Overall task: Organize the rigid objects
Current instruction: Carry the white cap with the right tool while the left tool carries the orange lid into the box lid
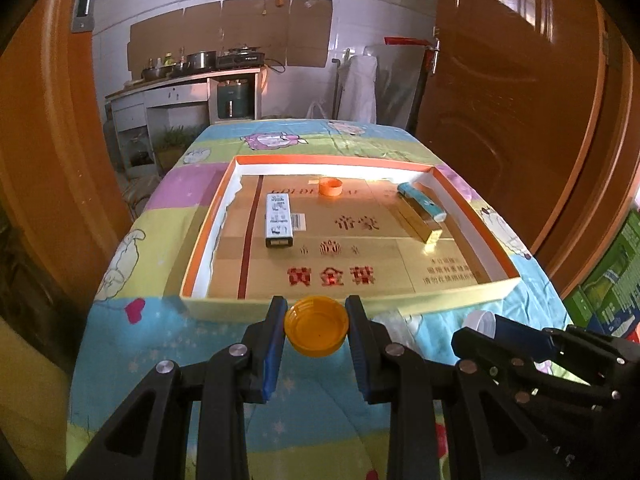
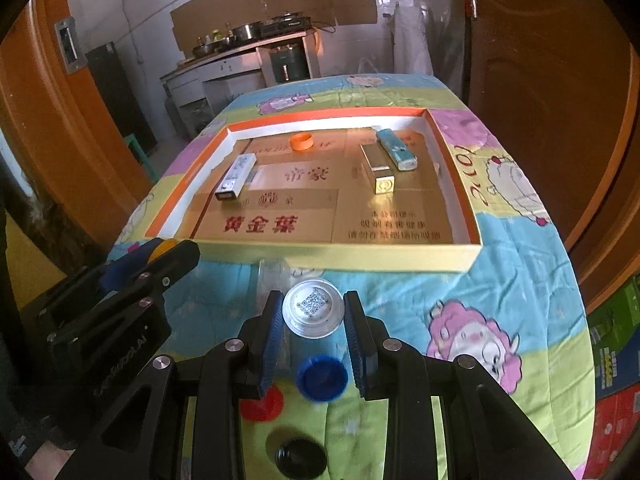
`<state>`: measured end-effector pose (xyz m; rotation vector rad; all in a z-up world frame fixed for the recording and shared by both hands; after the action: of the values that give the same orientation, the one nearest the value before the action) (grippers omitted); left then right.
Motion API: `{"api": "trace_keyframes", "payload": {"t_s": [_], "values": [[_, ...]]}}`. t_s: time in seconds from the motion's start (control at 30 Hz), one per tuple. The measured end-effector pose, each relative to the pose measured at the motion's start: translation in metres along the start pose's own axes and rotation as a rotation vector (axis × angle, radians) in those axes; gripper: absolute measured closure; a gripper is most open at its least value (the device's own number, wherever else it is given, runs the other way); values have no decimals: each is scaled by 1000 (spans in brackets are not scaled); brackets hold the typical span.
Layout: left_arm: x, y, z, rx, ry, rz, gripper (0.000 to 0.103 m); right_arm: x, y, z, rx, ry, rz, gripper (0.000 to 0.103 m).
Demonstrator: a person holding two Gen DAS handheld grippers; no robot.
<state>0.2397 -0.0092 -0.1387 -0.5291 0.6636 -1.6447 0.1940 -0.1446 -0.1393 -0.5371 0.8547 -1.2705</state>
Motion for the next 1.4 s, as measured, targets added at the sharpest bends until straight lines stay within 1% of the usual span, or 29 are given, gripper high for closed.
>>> {"api": "trace_keyframes", "payload": {"t_s": [0.23, 0.6, 0.97, 1.4], "values": [[-5, 14, 15, -10, -3, -2, 73, -4, 15, 17, -14, -6, 6, 72], [-5, 36, 43, -14, 0, -16, 73, -3, 35, 52, -12, -7, 9, 72], [-12, 68, 80, -36, 4, -8, 73, 2, 62, 81, -45, -9, -1, 72], [-10, 106, 99, -73, 26, -25, 73, 8, 95, 99, -89, -8, -11, 72]]}}
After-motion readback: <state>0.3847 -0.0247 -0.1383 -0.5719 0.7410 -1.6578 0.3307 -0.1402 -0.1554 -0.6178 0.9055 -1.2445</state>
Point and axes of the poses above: each gripper's, at about its wrist camera, not at the fingertips, and y roughly the way its jaws point, x to its right, z to its top, the point moved 7 cm from there along y, roughly the way its jaws point, and after that the axes turned 8 degrees about y, right-handed, at the moved point
